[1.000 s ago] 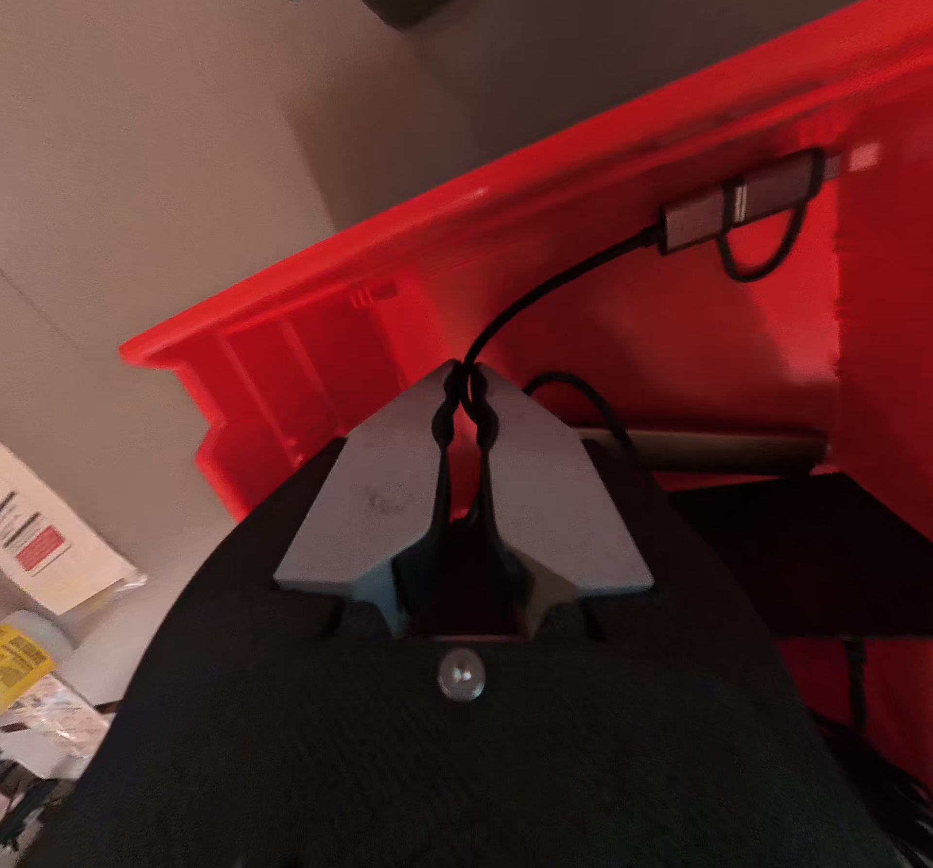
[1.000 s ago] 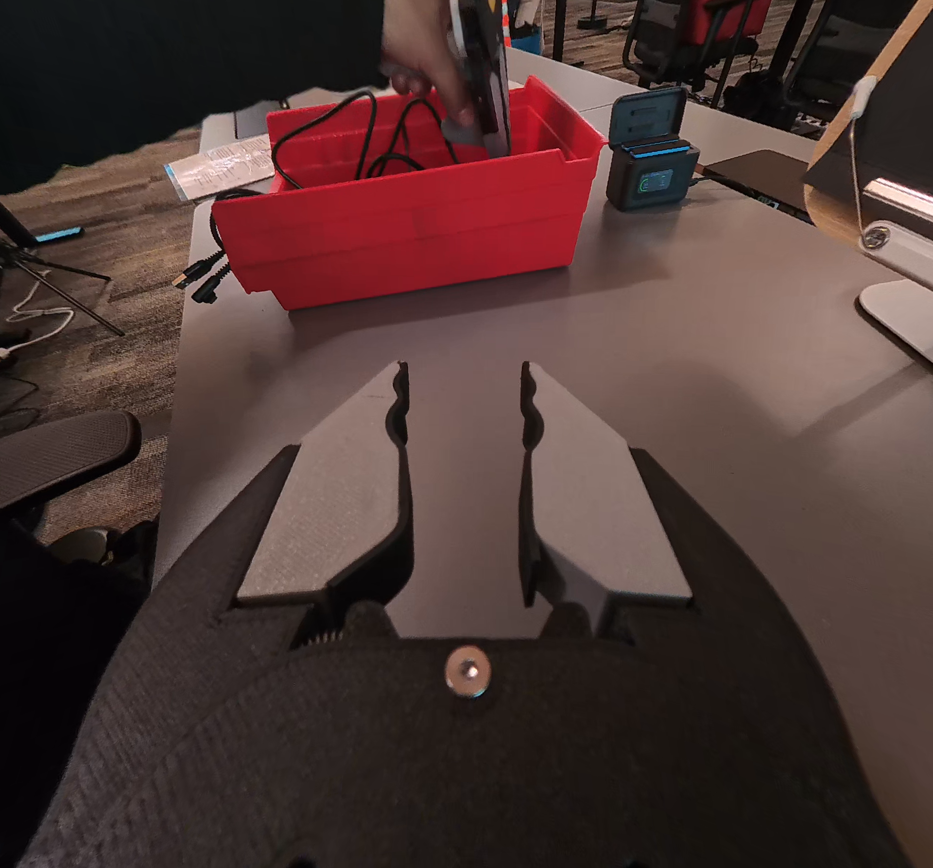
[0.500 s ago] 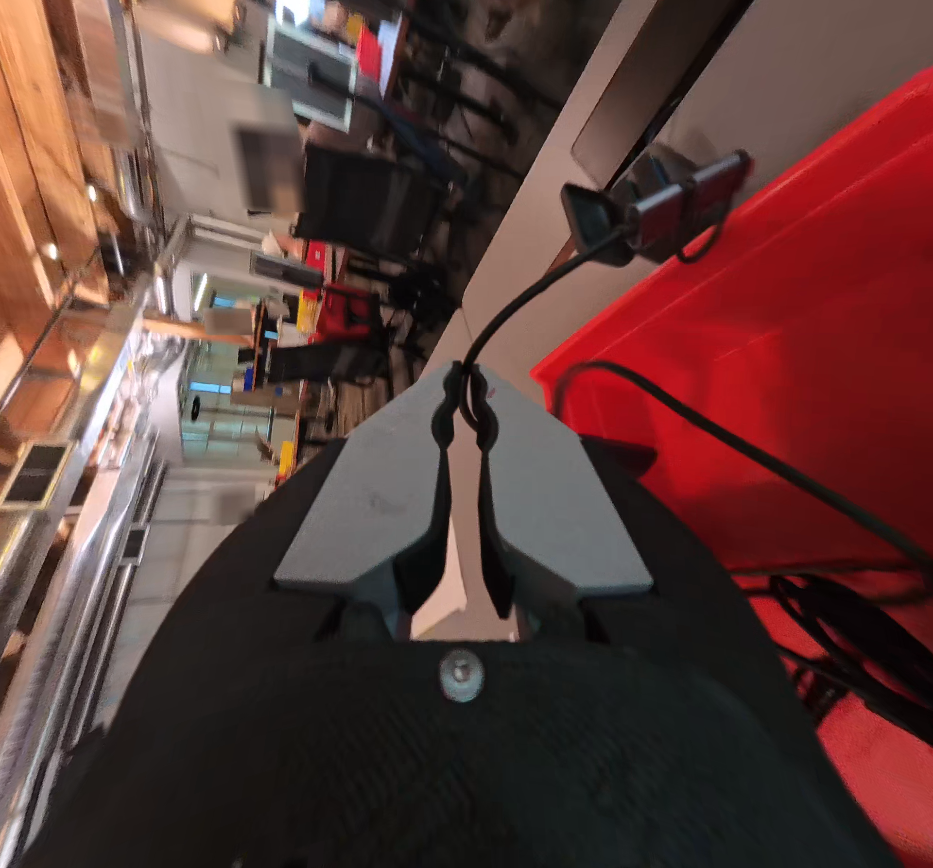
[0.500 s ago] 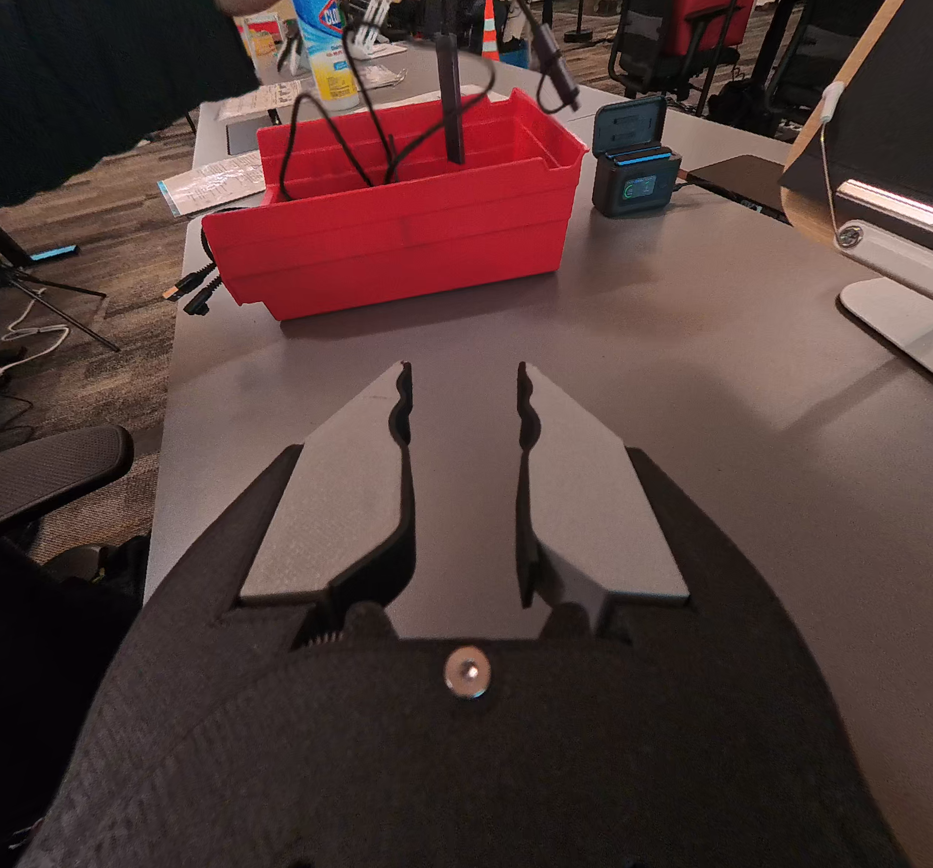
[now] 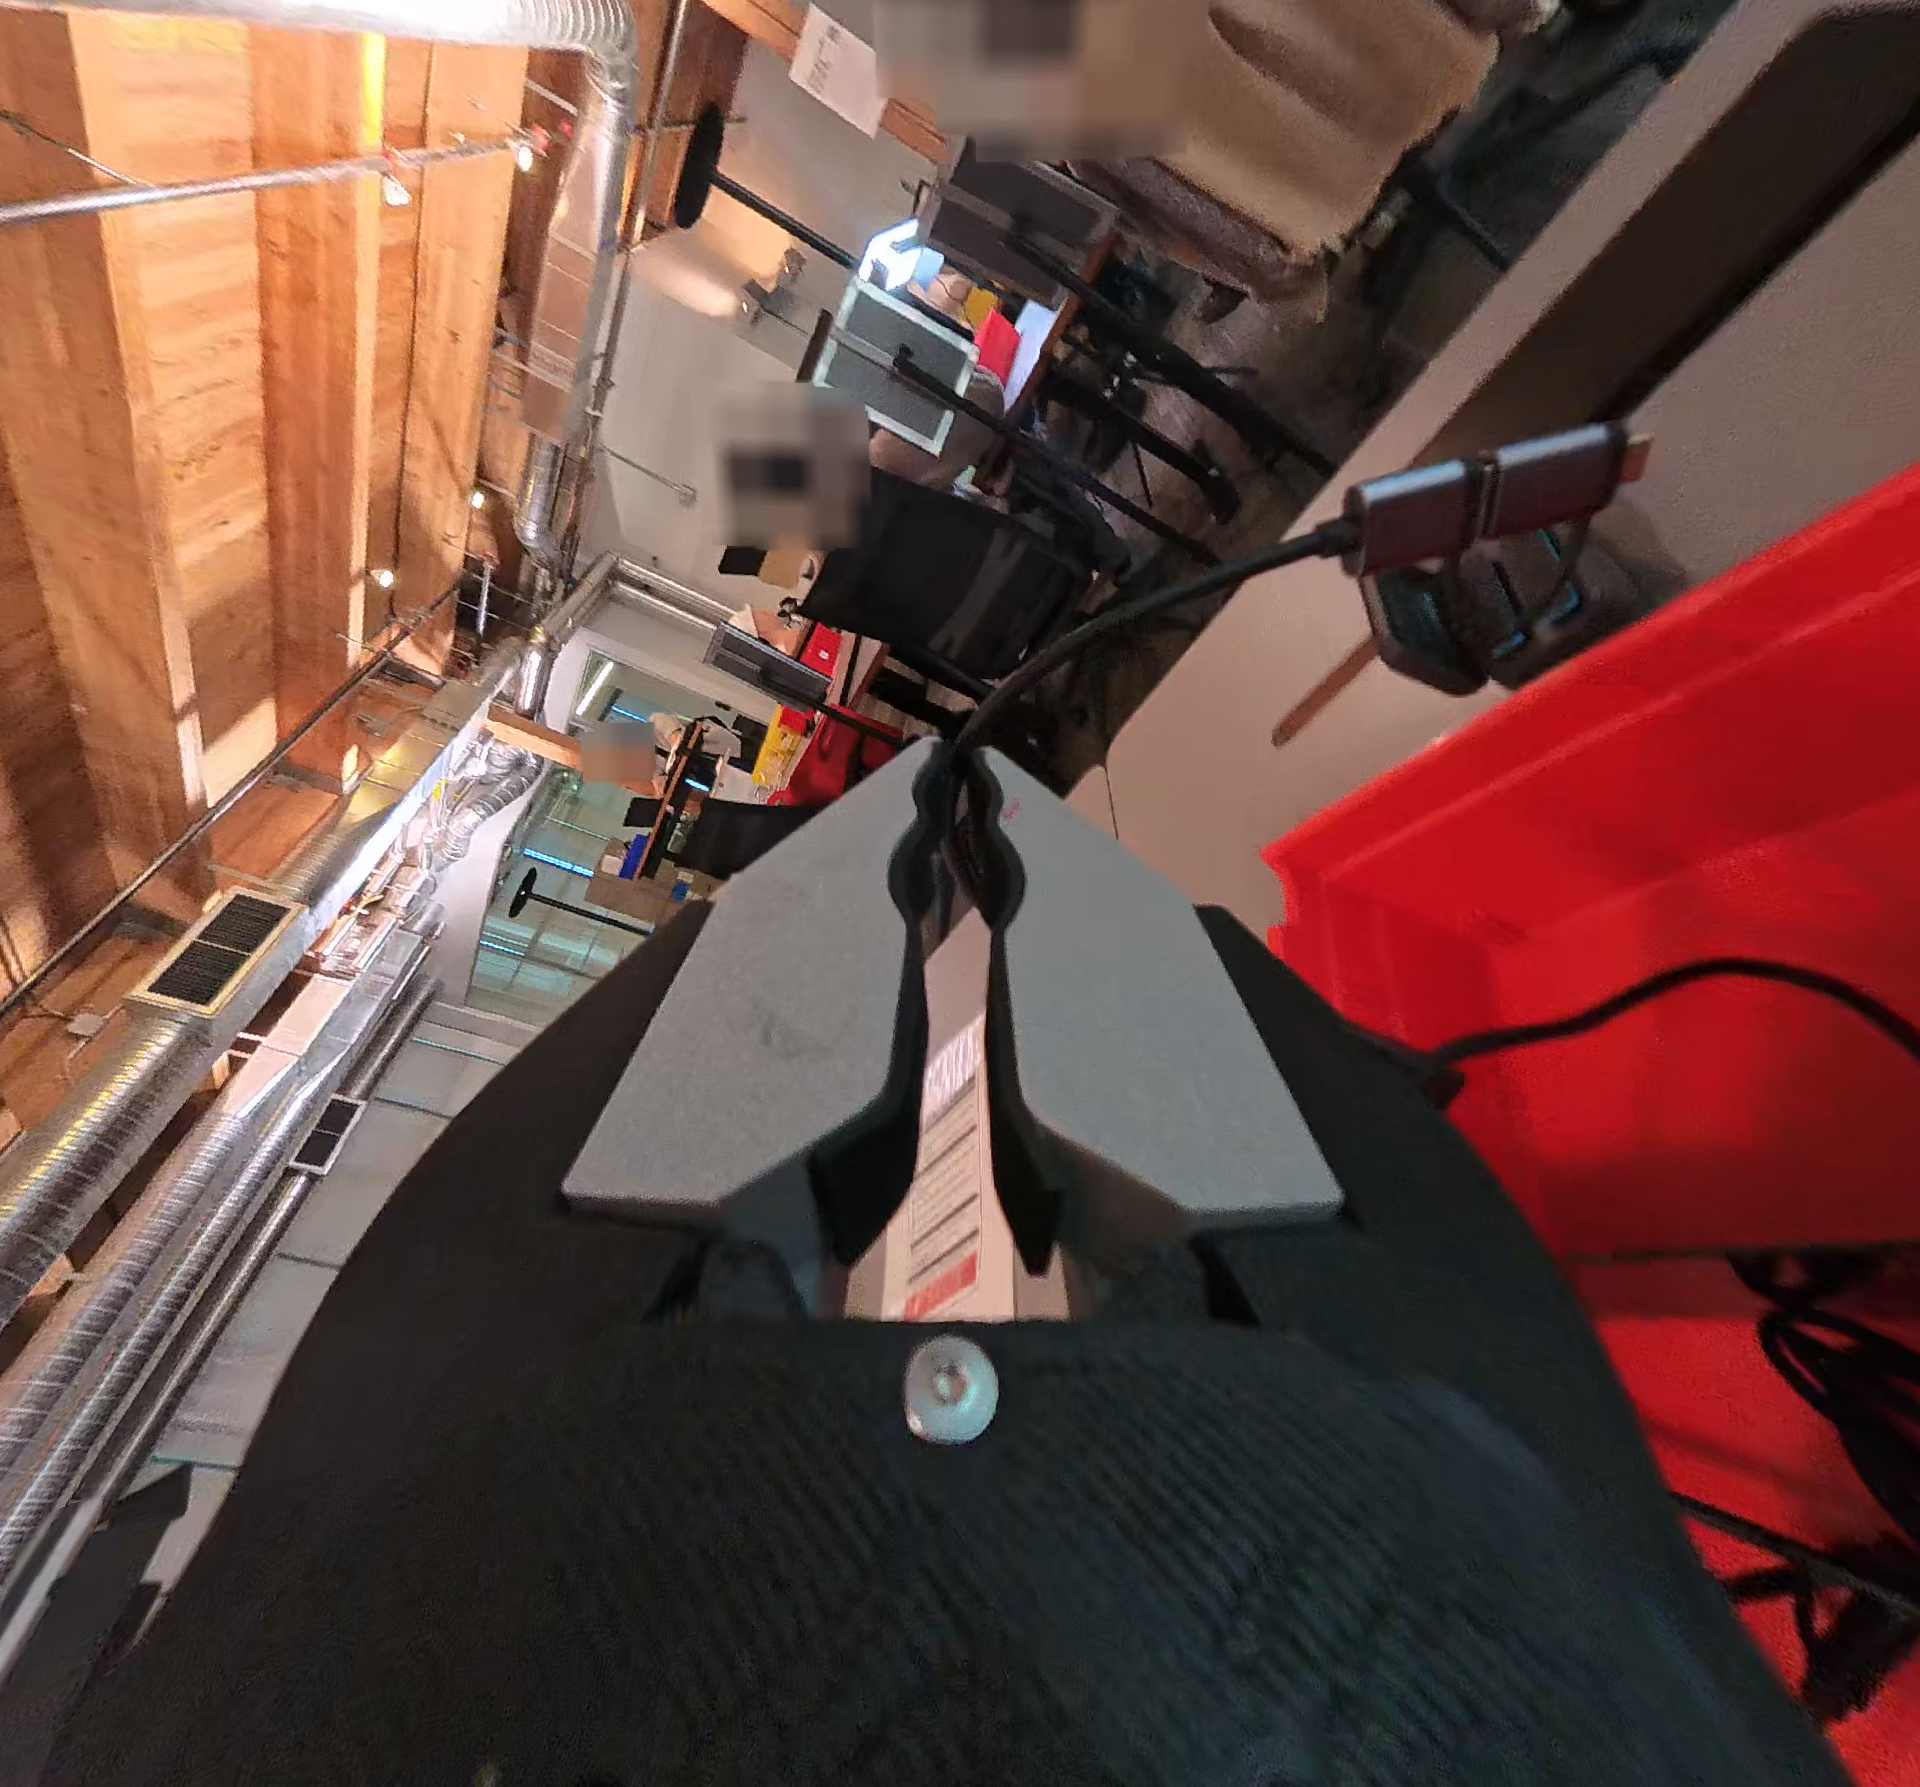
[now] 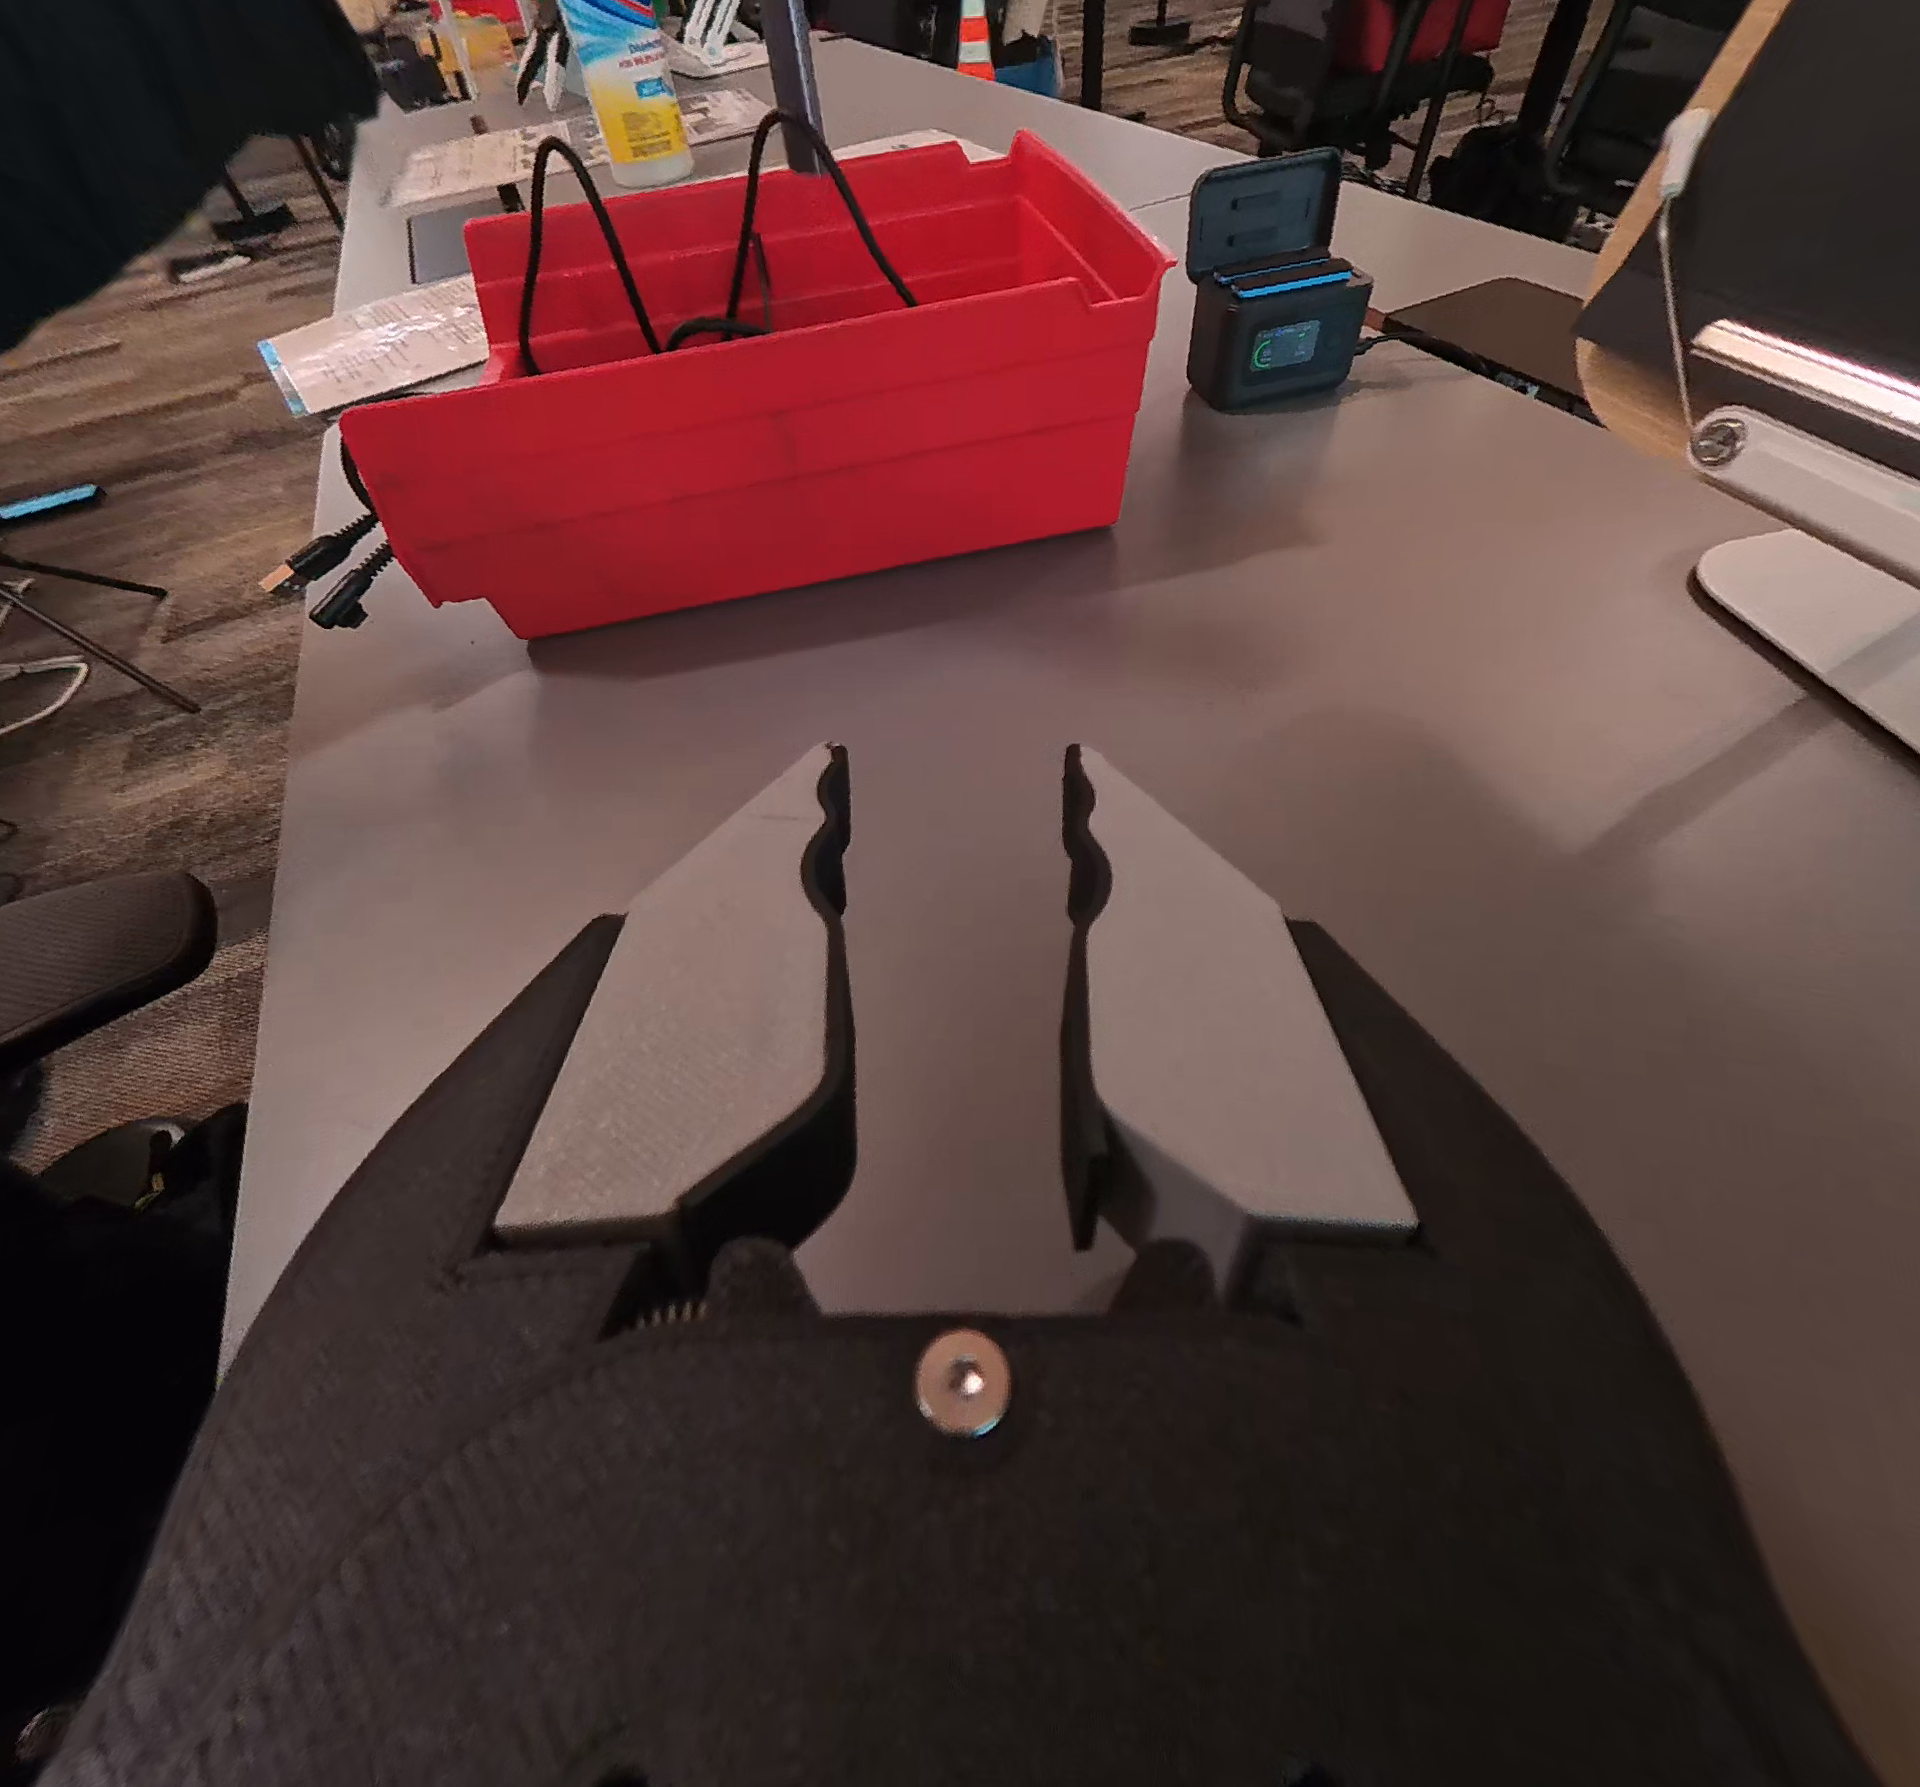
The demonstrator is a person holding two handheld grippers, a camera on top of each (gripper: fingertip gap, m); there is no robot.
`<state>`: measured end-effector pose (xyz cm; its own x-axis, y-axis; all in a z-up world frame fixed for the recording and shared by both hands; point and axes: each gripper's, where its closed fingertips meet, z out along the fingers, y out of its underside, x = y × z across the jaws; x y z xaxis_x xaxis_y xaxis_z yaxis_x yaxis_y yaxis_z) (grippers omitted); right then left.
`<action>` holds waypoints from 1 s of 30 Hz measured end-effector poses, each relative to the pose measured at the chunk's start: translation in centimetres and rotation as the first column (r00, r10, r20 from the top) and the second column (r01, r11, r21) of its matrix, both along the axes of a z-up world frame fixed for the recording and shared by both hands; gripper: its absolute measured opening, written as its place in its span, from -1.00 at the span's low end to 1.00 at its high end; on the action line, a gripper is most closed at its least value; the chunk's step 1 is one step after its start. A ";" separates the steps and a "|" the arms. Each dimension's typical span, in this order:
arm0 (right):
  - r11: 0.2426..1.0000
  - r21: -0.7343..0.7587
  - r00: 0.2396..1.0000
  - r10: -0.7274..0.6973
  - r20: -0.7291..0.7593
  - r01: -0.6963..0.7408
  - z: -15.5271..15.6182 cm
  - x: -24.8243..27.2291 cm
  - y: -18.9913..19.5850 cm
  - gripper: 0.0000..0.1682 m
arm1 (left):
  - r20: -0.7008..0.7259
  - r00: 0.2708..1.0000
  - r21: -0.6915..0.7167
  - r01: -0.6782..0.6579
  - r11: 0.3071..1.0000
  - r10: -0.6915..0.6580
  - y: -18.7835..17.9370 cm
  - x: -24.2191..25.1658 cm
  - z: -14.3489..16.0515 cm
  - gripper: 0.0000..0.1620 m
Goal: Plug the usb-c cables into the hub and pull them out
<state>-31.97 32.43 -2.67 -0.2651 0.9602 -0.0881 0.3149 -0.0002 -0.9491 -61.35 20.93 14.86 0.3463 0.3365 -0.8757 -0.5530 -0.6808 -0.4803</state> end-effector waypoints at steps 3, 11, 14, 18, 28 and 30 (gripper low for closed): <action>1.000 -0.008 1.000 -0.024 -0.019 0.023 0.5 0.1 0.7 -0.54 | 0.013 0.998 0.034 0.055 0.998 -0.055 1.3 2.7 2.6 -0.99; 0.995 -0.052 0.987 -0.092 -0.134 0.085 3.5 0.9 2.8 -0.54 | 0.026 0.962 0.036 0.271 0.962 -0.272 6.7 13.3 3.0 -1.00; 0.992 -0.055 0.979 -0.123 -0.164 0.115 4.4 1.4 3.6 -0.54 | 0.018 0.948 -0.003 0.318 0.948 -0.318 9.5 15.8 1.2 -1.00; 0.985 -0.055 0.966 -0.172 -0.193 0.164 5.1 1.8 4.8 -0.55 | 0.070 0.928 -0.044 0.370 0.928 -0.366 13.9 17.2 -1.6 -0.99; 0.973 -0.069 0.942 -0.232 -0.242 0.222 6.4 2.6 6.3 -0.55 | 0.488 0.828 -0.201 0.414 0.888 -0.276 13.3 23.7 -15.7 -0.88; 0.974 -0.064 0.944 -0.229 -0.239 0.220 6.3 2.5 6.2 -0.55 | 0.573 0.770 -0.177 0.451 0.875 -0.281 11.7 25.4 -16.1 -0.71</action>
